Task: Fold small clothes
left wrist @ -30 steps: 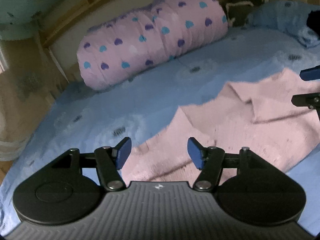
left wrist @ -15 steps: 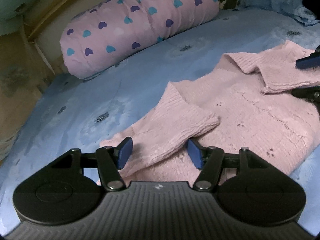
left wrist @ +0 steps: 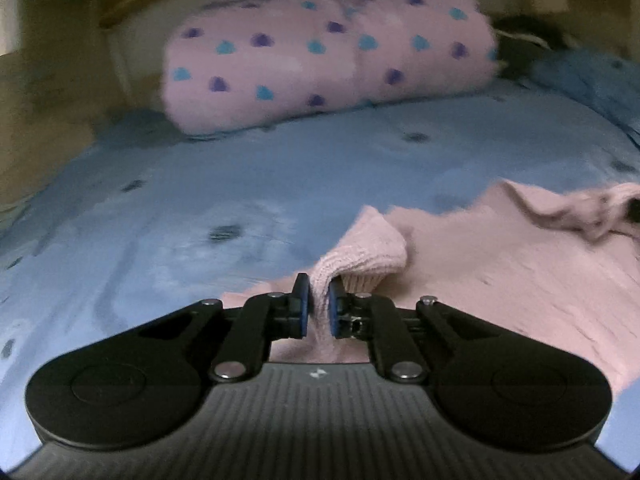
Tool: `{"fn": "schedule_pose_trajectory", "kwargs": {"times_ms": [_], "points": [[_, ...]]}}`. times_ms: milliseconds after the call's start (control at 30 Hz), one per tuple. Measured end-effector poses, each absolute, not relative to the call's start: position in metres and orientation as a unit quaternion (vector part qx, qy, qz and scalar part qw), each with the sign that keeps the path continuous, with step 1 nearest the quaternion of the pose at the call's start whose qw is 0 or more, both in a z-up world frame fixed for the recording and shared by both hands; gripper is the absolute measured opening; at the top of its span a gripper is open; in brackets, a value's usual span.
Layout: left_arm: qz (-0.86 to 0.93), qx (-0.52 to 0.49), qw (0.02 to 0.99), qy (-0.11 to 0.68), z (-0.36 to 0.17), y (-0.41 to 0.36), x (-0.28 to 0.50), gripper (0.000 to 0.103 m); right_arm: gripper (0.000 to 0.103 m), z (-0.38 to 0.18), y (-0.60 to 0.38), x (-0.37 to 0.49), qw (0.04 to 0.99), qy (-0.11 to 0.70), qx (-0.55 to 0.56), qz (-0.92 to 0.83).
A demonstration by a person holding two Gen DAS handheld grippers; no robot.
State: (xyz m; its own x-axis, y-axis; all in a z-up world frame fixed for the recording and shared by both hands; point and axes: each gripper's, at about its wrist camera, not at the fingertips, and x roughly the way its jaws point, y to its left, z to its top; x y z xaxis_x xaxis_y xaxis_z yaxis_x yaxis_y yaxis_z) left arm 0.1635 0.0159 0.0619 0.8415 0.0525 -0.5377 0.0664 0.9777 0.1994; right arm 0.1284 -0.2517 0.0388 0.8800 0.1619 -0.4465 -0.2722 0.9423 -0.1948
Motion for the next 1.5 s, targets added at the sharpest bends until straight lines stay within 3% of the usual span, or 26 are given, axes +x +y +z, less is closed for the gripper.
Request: {"fn": "schedule_pose_trajectory", "kwargs": {"times_ms": [400, 500, 633, 700, 733, 833, 867, 1067, 1100, 1133, 1167, 1333, 1500], "points": [[0.076, 0.133, 0.946, 0.287, 0.061, 0.032, 0.173, 0.015, 0.015, 0.029, -0.335, 0.156, 0.966, 0.254, 0.032, -0.042], [0.077, 0.125, 0.947, 0.287, 0.066, 0.034, 0.170, 0.023, 0.015, 0.029, -0.345, 0.153, 0.963, 0.259, 0.057, -0.047], [0.074, 0.102, 0.950, 0.286, 0.072, 0.039, 0.164, 0.044, 0.016, 0.036, -0.346, 0.153, 0.964, 0.255, 0.070, -0.026], [0.071, 0.099, 0.951, 0.285, 0.074, 0.039, 0.162, 0.046, 0.016, 0.039, -0.348, 0.155, 0.962, 0.259, 0.080, -0.015], [0.071, 0.099, 0.951, 0.285, 0.075, 0.039, 0.163, 0.047, 0.018, 0.039, -0.351, 0.159, 0.960, 0.264, 0.088, -0.012], [0.062, 0.097, 0.950, 0.292, 0.074, 0.035, 0.164, 0.048, 0.045, 0.038, -0.360, 0.174, 0.952, 0.281, 0.121, -0.009], [0.058, 0.097, 0.949, 0.294, 0.073, 0.034, 0.164, 0.049, 0.048, 0.036, -0.363, 0.181, 0.948, 0.289, 0.134, -0.009], [0.051, 0.111, 0.946, 0.301, 0.067, 0.027, 0.166, 0.053, 0.045, 0.025, -0.358, 0.210, 0.928, 0.330, 0.172, 0.035], [0.051, 0.111, 0.945, 0.303, 0.066, 0.027, 0.166, 0.053, 0.041, 0.025, -0.354, 0.211, 0.930, 0.327, 0.164, 0.040], [0.051, 0.110, 0.945, 0.305, 0.065, 0.026, 0.166, 0.053, 0.021, 0.028, -0.350, 0.211, 0.935, 0.318, 0.148, 0.043], [0.051, 0.110, 0.944, 0.306, 0.064, 0.027, 0.167, 0.053, 0.015, 0.031, -0.347, 0.210, 0.940, 0.310, 0.137, 0.044], [0.055, 0.109, 0.943, 0.310, 0.063, 0.027, 0.169, 0.054, 0.014, 0.054, -0.340, 0.197, 0.971, 0.222, 0.075, 0.036], [0.058, 0.108, 0.941, 0.316, 0.061, 0.028, 0.170, 0.054, 0.015, 0.037, -0.342, 0.226, 0.959, 0.281, 0.041, 0.013]]}}
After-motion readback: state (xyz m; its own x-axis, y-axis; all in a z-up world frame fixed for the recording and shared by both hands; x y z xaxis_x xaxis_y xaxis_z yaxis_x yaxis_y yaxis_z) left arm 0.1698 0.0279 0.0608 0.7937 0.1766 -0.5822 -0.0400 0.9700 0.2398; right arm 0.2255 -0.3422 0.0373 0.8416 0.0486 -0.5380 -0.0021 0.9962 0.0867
